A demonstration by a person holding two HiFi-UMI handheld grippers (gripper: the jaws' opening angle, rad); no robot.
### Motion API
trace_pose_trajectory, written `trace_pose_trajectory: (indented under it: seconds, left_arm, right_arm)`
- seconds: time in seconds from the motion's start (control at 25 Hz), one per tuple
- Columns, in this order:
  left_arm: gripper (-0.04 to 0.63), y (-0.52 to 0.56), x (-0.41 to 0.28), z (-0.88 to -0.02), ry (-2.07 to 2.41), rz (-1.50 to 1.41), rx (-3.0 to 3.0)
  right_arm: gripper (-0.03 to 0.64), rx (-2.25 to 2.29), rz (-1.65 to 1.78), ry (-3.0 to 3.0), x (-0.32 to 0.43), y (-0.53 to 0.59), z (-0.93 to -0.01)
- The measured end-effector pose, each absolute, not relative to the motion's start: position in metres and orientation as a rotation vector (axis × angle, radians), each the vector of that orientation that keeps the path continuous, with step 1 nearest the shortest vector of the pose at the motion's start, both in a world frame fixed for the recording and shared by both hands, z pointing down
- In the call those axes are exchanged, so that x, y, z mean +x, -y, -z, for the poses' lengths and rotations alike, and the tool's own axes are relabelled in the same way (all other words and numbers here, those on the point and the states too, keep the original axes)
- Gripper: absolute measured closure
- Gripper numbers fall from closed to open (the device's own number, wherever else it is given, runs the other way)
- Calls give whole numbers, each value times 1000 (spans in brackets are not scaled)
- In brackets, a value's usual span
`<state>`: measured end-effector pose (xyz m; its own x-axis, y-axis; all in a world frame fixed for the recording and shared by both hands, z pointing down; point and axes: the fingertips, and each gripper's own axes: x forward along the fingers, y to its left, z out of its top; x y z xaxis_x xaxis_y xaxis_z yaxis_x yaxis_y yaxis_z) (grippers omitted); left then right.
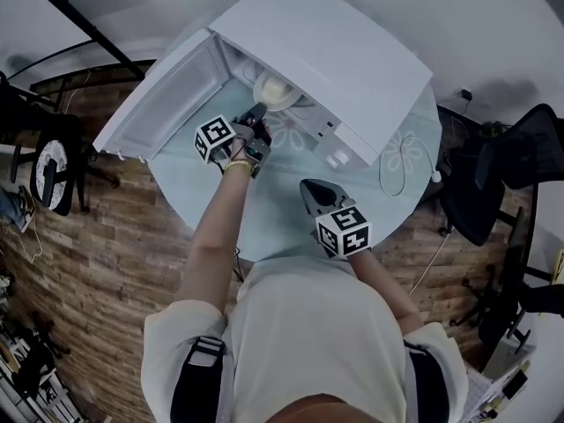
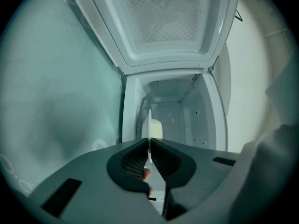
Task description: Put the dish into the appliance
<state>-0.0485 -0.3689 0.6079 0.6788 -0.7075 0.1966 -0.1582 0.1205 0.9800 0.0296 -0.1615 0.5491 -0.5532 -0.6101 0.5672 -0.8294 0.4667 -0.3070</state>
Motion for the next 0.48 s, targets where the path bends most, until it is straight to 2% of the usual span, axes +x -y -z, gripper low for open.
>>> trace_pose_trajectory:
  seconds: [0.48]
  left_arm:
    - [569, 393, -32, -621, 809, 368, 1399]
  right_arm:
    - [611, 1232, -808, 2329, 37, 166, -550]
